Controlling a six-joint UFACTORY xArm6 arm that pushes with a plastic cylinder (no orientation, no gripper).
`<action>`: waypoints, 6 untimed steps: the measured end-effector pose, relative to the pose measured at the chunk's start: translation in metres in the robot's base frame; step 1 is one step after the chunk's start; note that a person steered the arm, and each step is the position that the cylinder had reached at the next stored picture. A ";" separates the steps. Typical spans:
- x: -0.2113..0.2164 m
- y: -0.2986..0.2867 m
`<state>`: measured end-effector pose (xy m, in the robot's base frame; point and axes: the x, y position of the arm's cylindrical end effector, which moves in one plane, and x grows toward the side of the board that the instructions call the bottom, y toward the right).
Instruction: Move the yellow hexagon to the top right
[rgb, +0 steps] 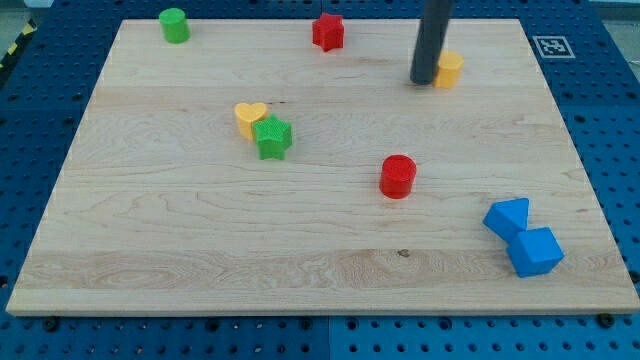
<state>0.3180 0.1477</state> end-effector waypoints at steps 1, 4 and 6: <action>0.000 0.034; 0.002 0.065; 0.002 0.091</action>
<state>0.3202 0.2383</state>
